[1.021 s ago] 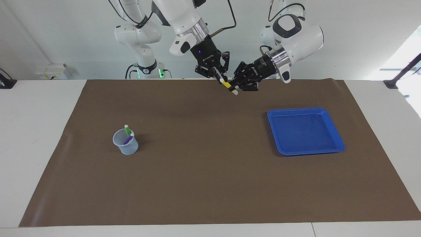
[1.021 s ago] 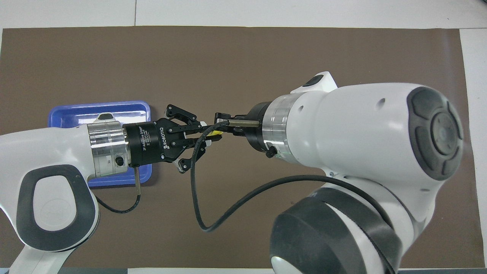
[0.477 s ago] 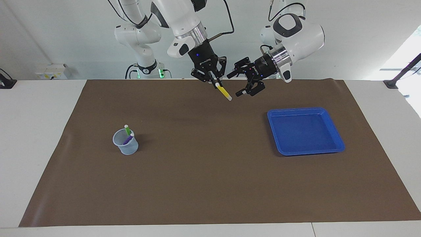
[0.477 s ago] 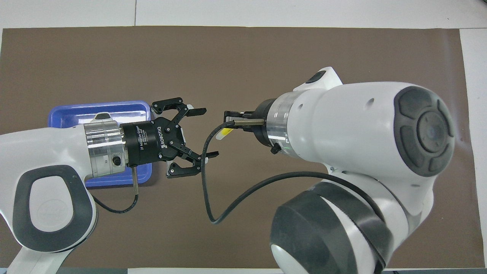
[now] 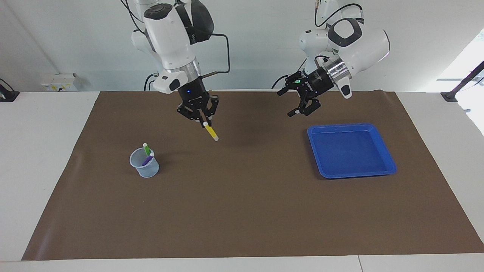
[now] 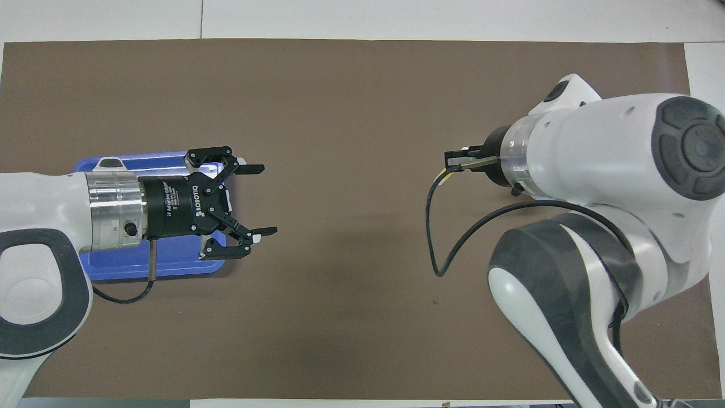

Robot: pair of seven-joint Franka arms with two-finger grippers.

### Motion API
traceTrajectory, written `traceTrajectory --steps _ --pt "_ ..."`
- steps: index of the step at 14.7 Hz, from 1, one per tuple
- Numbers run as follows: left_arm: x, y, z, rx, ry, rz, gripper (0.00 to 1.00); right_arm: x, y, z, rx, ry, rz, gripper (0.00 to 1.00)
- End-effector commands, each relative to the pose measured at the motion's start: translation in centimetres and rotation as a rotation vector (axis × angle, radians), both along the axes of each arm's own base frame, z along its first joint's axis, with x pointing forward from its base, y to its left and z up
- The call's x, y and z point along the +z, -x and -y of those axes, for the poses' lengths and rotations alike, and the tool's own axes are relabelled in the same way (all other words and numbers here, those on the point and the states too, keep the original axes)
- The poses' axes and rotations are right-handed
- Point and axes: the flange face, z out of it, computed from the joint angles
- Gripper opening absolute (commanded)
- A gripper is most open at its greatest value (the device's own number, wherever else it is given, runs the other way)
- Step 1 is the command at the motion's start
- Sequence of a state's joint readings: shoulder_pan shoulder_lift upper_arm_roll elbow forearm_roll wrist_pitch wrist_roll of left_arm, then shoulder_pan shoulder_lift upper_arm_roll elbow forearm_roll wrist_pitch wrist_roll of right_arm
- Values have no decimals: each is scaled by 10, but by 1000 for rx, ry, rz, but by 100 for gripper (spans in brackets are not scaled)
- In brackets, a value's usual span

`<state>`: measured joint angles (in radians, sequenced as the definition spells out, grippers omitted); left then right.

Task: Transfer and insert pens with both arms
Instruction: 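Drop the yellow pen into the cup while the left gripper withdraws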

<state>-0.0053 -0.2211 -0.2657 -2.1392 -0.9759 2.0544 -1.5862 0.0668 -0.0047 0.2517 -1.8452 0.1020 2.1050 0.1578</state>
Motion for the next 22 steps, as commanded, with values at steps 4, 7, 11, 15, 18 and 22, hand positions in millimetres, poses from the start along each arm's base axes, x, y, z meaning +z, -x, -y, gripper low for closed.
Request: traceTrajectory --steps 4,7,11,15,18,22 --pt "-3 -14 -50 -191 -415 103 100 -13 -6 105 141 213 63 0" --pt "-2 -20 -79 -314 -490 181 100 -34 -10 155 174 267 72 0" --pt "20 -37 -114 -734 -514 350 100 -66 -1 187 184 275 24 0" --pt "46 -58 -145 -1032 -562 423 100 -89 7 192 156 257 -15 0" --pt "69 -54 -155 -1314 -586 486 100 -92 4 191 148 250 -15 55" --pt "88 -40 -154 -1613 -551 526 100 -83 -2 191 87 235 -8 100"
